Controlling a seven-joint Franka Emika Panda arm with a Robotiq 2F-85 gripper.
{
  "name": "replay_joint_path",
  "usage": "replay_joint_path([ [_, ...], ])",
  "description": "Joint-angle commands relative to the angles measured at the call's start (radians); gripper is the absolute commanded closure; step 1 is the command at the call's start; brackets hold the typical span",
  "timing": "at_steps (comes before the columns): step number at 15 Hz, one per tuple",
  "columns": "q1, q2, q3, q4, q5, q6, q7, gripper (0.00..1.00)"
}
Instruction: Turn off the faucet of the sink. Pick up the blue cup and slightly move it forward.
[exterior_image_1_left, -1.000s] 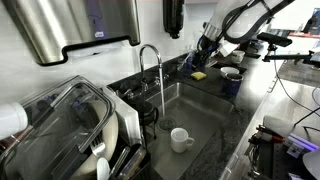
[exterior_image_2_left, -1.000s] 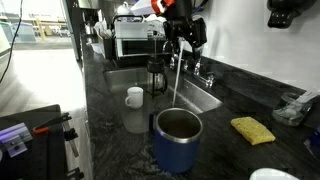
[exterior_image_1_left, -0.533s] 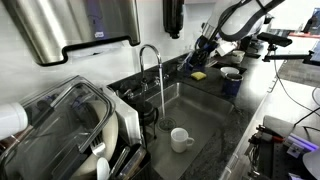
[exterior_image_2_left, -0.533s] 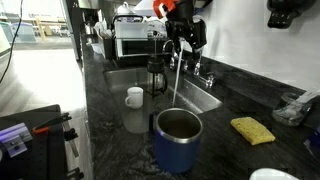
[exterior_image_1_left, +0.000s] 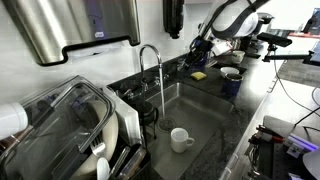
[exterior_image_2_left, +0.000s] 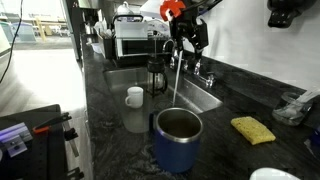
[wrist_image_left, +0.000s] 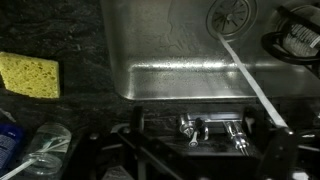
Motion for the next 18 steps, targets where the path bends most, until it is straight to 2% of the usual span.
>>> replay_joint_path([
  [1, -0.003, 0.03, -0.005, 0.032, 0.007, 0.002, -0.03, 0.0],
  [6, -0.02, 0.031, -0.022, 0.037, -0.158, -0.02, 0.099, 0.0],
  [7, -0.021, 0.207, -0.025, 0.151, -0.217, 0.027, 0.166, 0.0],
  [8, -0.013, 0.024, -0.018, 0.024, -0.152, -0.002, 0.099, 0.0],
  [12, -0.017, 0.184, -0.023, 0.122, -0.199, 0.017, 0.152, 0.0],
  [18, -0.017, 0.206, -0.023, 0.149, -0.199, 0.018, 0.152, 0.0],
])
